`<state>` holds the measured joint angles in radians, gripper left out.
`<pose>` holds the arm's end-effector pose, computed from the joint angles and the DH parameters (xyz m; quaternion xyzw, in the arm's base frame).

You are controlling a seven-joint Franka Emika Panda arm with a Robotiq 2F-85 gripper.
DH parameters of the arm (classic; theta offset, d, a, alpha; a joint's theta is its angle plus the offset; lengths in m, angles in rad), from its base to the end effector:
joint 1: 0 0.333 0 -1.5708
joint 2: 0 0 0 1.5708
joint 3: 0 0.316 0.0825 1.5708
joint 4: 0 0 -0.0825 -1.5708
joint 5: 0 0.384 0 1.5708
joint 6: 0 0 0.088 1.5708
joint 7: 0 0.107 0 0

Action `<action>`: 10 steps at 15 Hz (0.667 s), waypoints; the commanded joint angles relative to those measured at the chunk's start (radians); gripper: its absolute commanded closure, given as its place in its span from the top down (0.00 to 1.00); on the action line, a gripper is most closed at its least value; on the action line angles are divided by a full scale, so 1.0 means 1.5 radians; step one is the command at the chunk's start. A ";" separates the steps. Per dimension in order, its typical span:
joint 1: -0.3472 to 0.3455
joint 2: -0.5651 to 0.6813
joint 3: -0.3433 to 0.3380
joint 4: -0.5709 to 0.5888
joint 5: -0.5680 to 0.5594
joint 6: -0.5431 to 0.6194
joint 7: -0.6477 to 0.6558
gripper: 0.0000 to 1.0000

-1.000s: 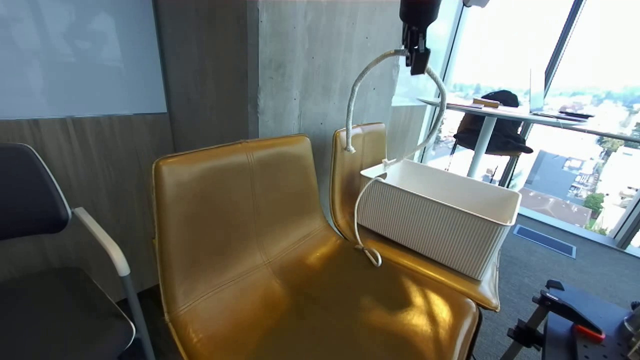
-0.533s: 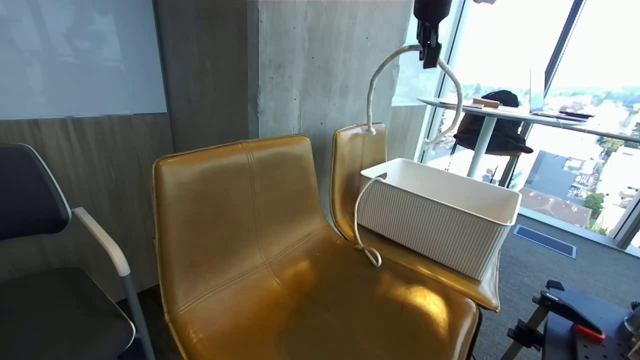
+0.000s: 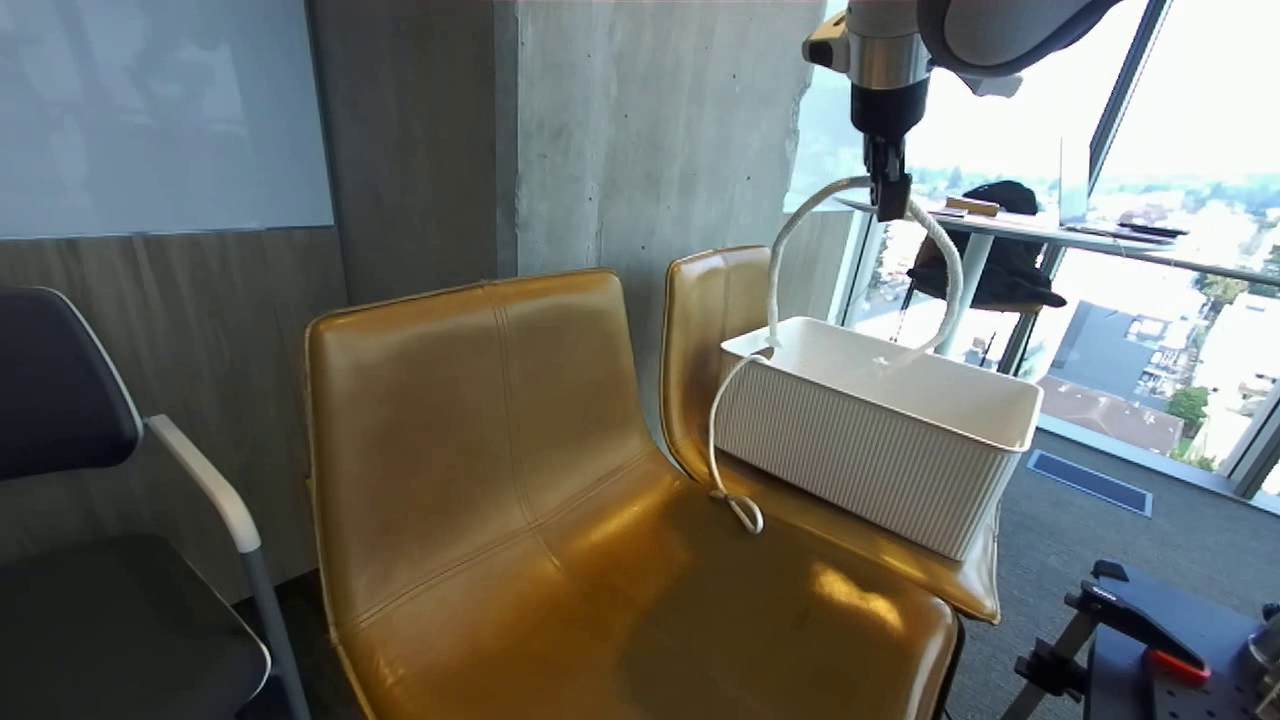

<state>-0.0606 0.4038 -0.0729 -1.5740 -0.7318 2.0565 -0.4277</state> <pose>0.6770 -0.1202 0.4294 0.8948 0.2918 -0.0585 0.3328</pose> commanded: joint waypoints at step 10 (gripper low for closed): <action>-0.011 -0.201 -0.003 -0.335 0.036 0.093 0.125 0.00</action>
<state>-0.0629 0.1548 -0.0704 -2.0152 -0.6706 2.1159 -0.2733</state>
